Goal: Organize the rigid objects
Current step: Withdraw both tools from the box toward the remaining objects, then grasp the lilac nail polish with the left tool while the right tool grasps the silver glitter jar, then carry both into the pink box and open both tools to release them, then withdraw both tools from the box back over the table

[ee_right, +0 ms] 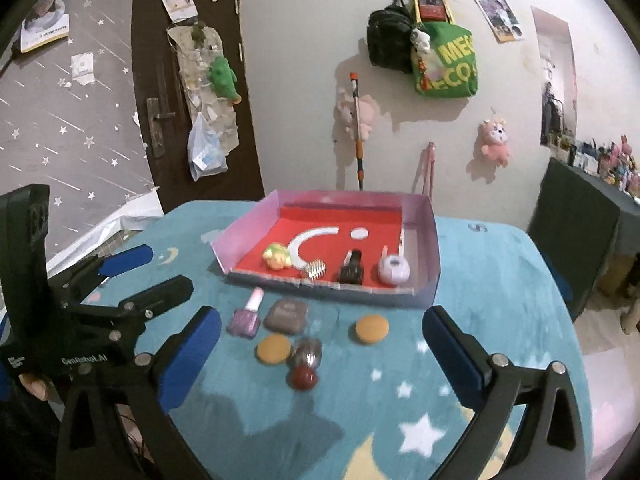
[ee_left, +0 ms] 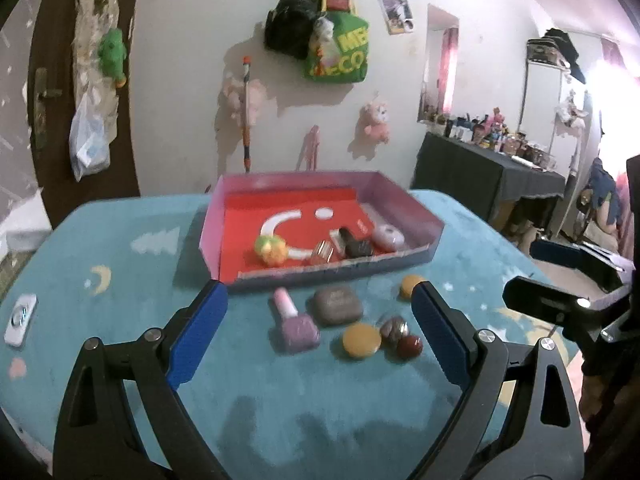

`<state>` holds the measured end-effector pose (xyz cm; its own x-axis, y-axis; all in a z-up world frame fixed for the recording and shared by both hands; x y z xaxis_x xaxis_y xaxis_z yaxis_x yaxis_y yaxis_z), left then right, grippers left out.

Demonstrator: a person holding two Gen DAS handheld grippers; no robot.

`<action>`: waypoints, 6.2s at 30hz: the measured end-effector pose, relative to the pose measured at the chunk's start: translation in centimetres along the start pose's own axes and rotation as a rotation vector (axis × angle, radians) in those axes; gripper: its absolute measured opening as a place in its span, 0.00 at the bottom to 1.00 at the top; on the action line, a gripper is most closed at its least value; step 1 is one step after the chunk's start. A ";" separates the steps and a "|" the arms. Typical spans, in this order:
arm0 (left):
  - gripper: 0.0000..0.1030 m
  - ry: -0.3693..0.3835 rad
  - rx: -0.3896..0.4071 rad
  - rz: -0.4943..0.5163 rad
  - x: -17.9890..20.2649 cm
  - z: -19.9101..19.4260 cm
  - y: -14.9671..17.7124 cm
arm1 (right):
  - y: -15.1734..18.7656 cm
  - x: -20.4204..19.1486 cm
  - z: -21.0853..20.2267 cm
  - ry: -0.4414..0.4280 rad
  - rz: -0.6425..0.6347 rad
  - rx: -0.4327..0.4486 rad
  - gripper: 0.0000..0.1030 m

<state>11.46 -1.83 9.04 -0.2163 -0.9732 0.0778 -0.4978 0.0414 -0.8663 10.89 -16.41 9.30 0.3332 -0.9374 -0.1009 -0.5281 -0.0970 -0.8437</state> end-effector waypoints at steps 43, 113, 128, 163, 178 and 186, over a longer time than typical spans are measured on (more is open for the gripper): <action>0.93 -0.133 -0.397 -0.052 -5.5 12.0 6.3 | 7.1 1.8 12.9 0.047 0.028 -0.371 1.00; 0.33 0.117 -0.446 0.063 0.4 24.6 -6.4 | -8.1 7.9 25.4 -0.002 0.012 -0.417 0.31; 0.33 0.062 -0.538 0.059 0.2 28.4 -4.1 | -6.0 9.1 29.7 0.097 -0.043 -0.556 0.32; 0.54 0.051 -0.508 0.062 -0.3 27.4 -4.6 | -6.4 9.2 29.7 0.060 -0.025 -0.563 0.47; 0.62 0.058 -0.502 0.041 -0.5 27.0 -4.3 | -6.6 9.3 29.1 0.046 -0.013 -0.558 0.54; 0.62 0.061 -0.487 0.046 -0.4 26.0 -4.3 | -7.2 9.2 28.3 0.037 -0.001 -0.539 0.56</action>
<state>35.54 -7.53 -0.11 -0.2883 -0.9537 0.0863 -0.8183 0.1985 -0.5395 39.88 -14.85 -0.45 0.3116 -0.9474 -0.0730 -0.8568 -0.2469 -0.4527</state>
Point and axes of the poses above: each gripper's, at about its wrist camera, not at the fingertips, and z roughly the way its jaws point, x to its right, y to its underside, the point moved 7 cm from there along z, roughly the way its jaws point
